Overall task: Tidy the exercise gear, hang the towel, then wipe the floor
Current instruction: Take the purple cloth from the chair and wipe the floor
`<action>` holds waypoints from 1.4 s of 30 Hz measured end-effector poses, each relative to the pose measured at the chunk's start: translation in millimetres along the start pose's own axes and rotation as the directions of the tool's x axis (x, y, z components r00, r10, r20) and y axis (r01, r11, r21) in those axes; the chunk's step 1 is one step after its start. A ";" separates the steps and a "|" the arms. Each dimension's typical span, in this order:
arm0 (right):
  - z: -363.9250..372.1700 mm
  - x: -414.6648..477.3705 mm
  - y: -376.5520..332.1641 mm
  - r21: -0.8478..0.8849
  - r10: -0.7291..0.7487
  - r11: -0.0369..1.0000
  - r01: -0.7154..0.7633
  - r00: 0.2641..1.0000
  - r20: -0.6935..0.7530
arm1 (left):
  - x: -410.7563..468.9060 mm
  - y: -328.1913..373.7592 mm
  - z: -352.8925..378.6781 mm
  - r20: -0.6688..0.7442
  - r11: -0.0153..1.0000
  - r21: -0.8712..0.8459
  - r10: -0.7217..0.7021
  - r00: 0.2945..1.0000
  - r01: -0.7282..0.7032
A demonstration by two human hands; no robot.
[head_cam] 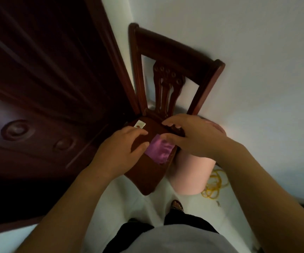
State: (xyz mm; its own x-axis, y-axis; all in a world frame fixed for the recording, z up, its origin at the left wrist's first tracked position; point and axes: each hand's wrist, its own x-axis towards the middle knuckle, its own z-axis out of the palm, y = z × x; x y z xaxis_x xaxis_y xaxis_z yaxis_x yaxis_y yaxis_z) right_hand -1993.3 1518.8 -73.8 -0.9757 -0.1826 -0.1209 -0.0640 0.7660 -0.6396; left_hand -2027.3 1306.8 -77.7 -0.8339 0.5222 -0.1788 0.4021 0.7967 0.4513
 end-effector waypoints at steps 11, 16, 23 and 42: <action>45.4 23.9 23.4 0.117 0.478 0.878 -0.464 0.863 -0.165 | 136.1 -43.5 10.6 0.282 0.906 0.009 0.403 0.871 -0.422; 72.8 39.4 6.8 0.226 0.644 0.765 -0.603 0.717 -0.266 | 174.1 -65.5 4.6 0.422 0.801 0.020 0.536 0.731 -0.599; 115.2 65.8 -2.9 0.307 0.731 0.682 -0.664 0.613 -0.300 | 204.6 -96.6 8.8 0.529 0.694 0.043 0.594 0.606 -0.718; 338.0 177.8 134.5 0.480 0.750 0.655 -0.583 0.427 -0.505 | 305.6 -264.6 201.7 0.519 0.698 0.114 0.565 0.642 -0.707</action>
State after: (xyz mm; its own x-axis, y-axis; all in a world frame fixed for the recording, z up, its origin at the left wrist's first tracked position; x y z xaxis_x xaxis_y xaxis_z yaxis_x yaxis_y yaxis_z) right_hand -2104.6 1381.1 -438.0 -0.5703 0.8080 -0.1478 0.6274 0.3123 -0.7133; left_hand -2312.3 1317.0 -428.0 -0.1121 0.9431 -0.3131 0.9130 0.2221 0.3422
